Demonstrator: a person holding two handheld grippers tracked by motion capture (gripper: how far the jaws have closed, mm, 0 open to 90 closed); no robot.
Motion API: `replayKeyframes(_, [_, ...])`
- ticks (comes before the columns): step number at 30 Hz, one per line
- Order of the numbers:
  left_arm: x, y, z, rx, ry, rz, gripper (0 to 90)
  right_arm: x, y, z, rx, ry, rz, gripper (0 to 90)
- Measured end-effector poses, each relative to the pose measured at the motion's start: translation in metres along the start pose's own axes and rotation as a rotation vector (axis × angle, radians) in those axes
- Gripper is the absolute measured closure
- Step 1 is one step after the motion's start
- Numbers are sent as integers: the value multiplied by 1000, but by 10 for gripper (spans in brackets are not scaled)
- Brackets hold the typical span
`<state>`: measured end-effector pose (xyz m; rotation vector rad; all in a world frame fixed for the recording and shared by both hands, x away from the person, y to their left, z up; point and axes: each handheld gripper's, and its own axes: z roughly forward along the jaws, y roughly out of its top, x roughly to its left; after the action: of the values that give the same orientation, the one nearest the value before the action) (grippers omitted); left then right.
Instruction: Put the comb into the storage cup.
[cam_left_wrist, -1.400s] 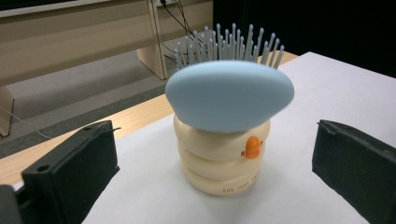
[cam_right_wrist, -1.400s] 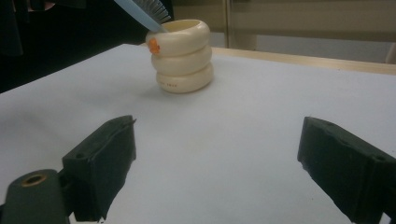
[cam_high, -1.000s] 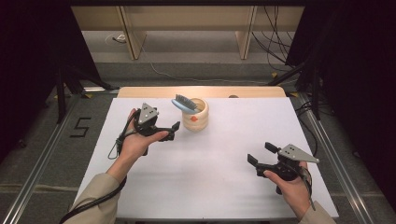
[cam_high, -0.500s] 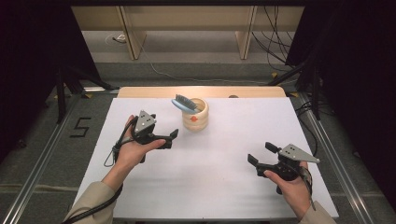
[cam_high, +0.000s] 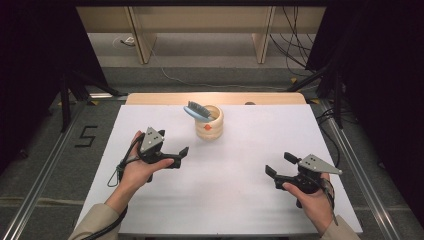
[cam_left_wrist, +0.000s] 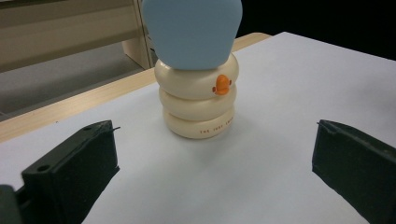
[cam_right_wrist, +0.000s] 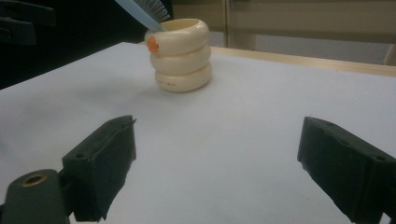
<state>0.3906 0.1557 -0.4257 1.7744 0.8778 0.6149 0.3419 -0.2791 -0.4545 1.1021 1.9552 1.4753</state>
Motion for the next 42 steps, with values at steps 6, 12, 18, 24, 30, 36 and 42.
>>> replayKeyframes(6, [-2, -7, -5, 1, -18, 9, 0, 0, 0, 0, 2, 4, -4, 123])
replayKeyframes(12, [-3, -14, -11, 11, -32, 23, 0, 1, 0, 0, 9, 18, -17, 123])
replayKeyframes(18, [0, -23, -19, 14, -40, 26, 0, 1, 0, 0, 18, 31, -27, 124])
replayKeyframes(24, [2, -30, -26, 13, -53, 41, 0, 1, 0, -1, 29, 41, -43, 124])
replayKeyframes(30, [4, -36, -31, 23, -59, 30, 0, -1, -1, -3, 41, 38, -55, 124])
replayKeyframes(36, [7, -41, -35, 15, -57, 25, 0, -4, -3, -6, 50, 37, -56, 124])
replayKeyframes(42, [9, -46, -39, 10, -51, 25, 0, -6, -5, -8, 59, 35, -59, 124])
